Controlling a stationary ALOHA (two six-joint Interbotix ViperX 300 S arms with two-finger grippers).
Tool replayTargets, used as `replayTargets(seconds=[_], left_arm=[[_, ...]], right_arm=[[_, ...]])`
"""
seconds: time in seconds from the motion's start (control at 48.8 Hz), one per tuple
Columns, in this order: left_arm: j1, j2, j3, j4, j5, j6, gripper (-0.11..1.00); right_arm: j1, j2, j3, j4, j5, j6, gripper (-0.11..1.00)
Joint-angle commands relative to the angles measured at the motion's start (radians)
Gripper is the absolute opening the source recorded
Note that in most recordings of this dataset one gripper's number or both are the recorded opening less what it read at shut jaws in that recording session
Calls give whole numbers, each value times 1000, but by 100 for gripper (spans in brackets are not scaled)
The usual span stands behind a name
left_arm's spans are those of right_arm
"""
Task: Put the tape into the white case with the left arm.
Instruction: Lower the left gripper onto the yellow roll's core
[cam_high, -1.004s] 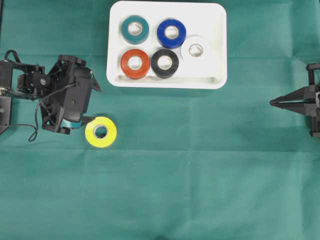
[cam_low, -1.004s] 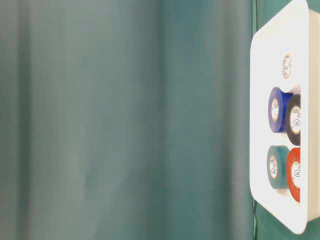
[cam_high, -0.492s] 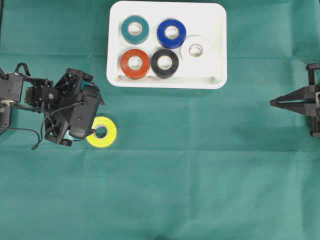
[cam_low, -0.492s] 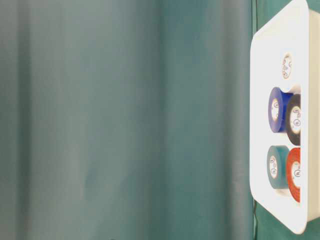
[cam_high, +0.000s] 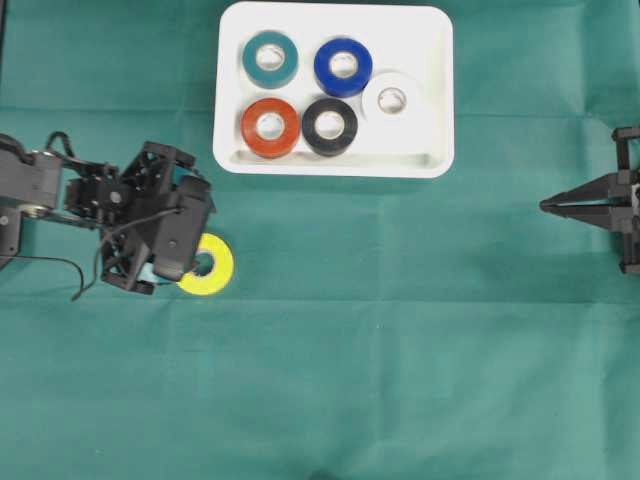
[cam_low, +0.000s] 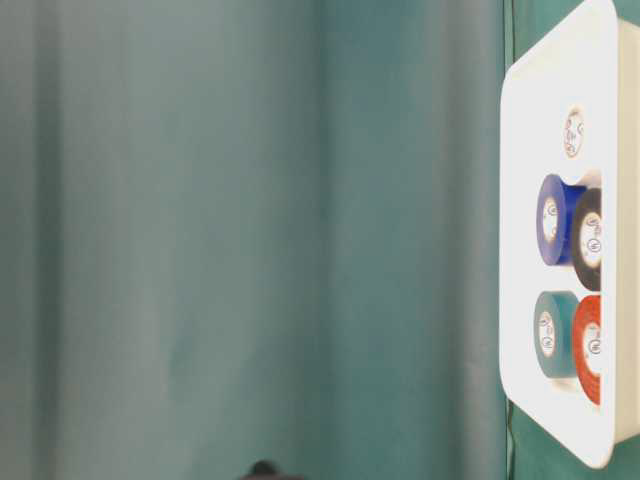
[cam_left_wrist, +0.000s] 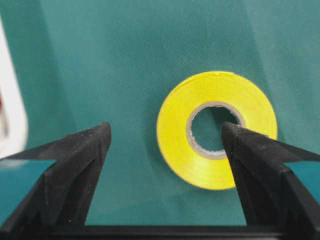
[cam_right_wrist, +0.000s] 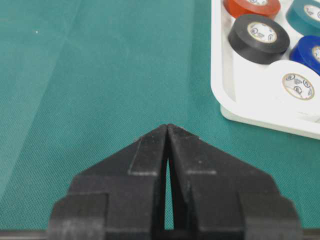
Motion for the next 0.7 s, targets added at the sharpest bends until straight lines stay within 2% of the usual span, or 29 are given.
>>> replayTargets(seconds=[0.0,0.676], left_arm=[[-3,26,-28,-2,-20,2,90],[-2,192,-43,0,-114,8,89]], right_arm=[[-2,5,-9,0,-8,0,-9],[-2,6,-9,-2,-9,0,-9]])
